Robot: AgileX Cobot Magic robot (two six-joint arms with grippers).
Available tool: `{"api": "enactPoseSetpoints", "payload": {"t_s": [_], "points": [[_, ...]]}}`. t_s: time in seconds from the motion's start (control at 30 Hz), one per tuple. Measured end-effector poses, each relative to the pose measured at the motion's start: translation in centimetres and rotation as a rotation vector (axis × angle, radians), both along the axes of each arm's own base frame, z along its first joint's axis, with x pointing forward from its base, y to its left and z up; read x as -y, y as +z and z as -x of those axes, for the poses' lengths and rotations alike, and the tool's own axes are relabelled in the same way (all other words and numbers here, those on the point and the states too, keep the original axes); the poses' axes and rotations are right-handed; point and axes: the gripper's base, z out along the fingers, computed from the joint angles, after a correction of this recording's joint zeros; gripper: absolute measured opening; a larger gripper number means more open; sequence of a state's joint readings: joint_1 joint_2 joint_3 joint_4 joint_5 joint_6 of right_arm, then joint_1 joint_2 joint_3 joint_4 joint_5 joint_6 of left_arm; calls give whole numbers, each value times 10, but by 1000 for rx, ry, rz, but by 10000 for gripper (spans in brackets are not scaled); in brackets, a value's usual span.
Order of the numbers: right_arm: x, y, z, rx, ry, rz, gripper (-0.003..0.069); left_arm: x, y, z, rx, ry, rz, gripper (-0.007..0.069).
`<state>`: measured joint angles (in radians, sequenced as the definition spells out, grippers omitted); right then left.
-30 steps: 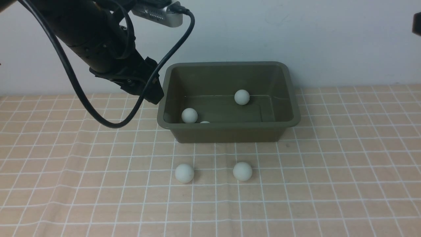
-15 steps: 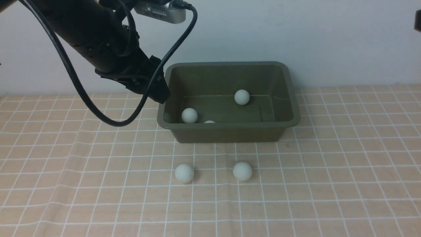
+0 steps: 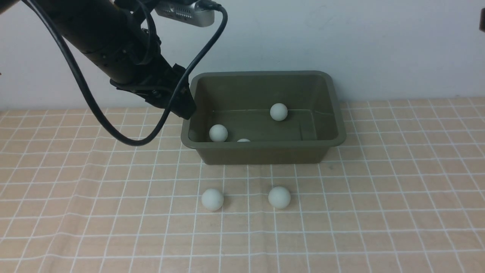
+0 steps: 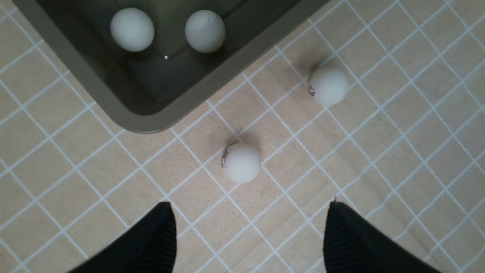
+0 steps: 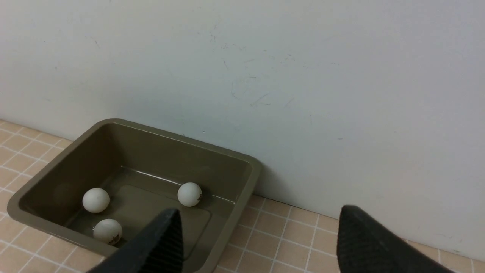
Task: Put the table tennis balls into the box on the light coffee tablecloth.
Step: 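Reach for and grasp a ping pong ball on the table beside the basket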
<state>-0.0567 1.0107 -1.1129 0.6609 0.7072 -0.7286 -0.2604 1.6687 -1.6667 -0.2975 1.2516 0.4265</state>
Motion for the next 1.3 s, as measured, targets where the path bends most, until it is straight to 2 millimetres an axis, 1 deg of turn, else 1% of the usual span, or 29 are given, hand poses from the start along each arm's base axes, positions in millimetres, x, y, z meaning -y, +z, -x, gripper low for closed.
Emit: {"api": "enactPoseSetpoints", "payload": {"t_s": [0.2,0.43,0.53,0.63,0.73,0.8,0.83,0.87,0.93,1.07,1.3], "points": [[0,0,0,0,0,1,496,5,0,2,-1,-14,5,468],[0,-1,0,-6,5,1,496,33,-1,13,14,-110,-38,468],[-1,-1,1,-17,13,2,496,43,-4,16,4,-127,-47,468],[-1,-2,1,-21,15,2,496,51,-14,13,-36,-110,-46,468],[-1,-2,1,-24,18,3,496,57,-34,3,-103,-62,-63,468],[-1,-2,1,-26,19,3,496,58,-49,-5,-137,-20,-101,468],[-1,-2,1,-26,19,3,496,58,-51,-7,-141,-14,-112,468],[-2,-2,1,-27,20,3,496,56,-60,-11,-150,14,-149,468],[-2,-2,1,-27,20,3,496,54,-70,-17,-156,47,-200,468],[-2,-3,1,-30,22,3,496,54,-78,-23,-164,99,-209,468],[-2,-3,1,-30,22,3,496,65,-87,-28,-193,134,-104,468]]}}
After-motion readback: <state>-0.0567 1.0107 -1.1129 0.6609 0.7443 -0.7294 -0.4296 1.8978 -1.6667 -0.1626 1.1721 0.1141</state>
